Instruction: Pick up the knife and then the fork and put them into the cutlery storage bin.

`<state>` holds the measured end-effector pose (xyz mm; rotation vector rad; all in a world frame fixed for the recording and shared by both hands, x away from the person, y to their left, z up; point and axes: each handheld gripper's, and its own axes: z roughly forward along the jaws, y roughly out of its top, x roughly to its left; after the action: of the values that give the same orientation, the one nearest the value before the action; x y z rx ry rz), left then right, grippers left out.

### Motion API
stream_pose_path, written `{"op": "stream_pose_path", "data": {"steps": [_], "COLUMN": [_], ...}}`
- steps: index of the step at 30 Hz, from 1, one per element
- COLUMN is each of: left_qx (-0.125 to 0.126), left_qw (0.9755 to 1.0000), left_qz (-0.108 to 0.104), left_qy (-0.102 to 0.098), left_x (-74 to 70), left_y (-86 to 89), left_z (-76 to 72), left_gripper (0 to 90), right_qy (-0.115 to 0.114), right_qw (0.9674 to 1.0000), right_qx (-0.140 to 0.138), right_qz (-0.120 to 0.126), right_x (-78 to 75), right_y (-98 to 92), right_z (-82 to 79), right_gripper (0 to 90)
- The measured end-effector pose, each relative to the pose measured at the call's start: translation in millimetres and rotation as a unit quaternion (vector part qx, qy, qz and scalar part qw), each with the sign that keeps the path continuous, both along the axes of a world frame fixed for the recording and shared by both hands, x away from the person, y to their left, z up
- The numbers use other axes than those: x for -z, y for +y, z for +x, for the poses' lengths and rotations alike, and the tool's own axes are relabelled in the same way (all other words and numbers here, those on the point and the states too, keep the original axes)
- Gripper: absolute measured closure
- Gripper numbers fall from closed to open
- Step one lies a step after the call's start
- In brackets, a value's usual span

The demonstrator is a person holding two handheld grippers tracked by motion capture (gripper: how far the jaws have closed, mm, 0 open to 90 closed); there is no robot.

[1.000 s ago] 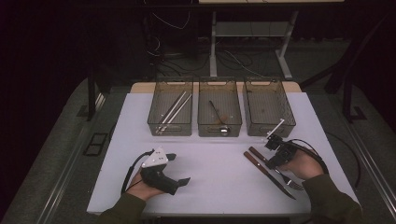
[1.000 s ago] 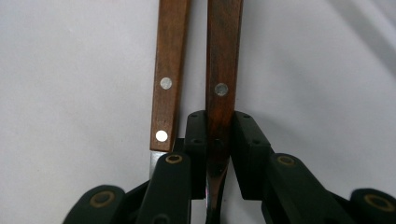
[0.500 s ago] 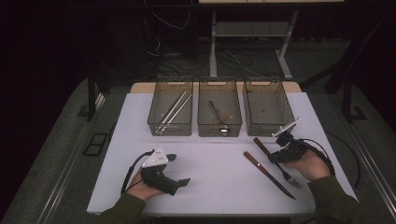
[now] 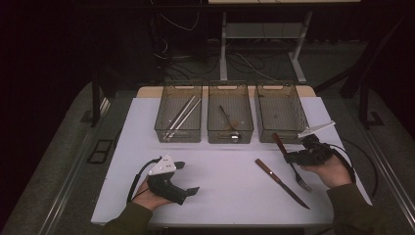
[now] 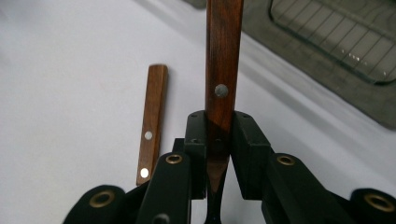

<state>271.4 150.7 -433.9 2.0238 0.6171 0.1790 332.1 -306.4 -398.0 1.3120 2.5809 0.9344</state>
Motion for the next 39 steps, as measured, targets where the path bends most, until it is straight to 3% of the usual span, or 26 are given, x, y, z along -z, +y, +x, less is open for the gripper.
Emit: {"op": "stream_pose_path", "data": {"steps": [10, 16, 22, 39], "left_qx": [-0.003, -0.003, -0.005, -0.006], "left_qw": [1.0000, 1.0000, 1.0000, 0.9999], "left_qz": [-0.003, -0.001, -0.006, 0.008], "left_qy": [0.001, 0.002, 0.004, 0.004], "left_x": [0.3, 1.3, 1.5, 4.7], "left_y": [1.3, 0.4, 0.5, 0.9], "left_z": [0.9, 1.2, 1.2, 2.8], "left_gripper": [0.0, 0.0, 0.0, 0.0], "right_qy": [-0.054, -0.083, -0.106, -0.141], "right_qw": [0.9980, 0.9942, 0.9907, 0.9844], "right_qx": [0.011, 0.028, 0.046, 0.054], "right_qz": [0.032, 0.062, 0.072, 0.091], "right_x": [-7.0, -11.9, -14.8, -41.3], "right_y": [-3.7, -7.2, -12.4, -15.0], "right_z": [-3.2, -3.7, -3.5, 5.3], "right_gripper": [77.4, 77.3, 77.3, 77.3]}}
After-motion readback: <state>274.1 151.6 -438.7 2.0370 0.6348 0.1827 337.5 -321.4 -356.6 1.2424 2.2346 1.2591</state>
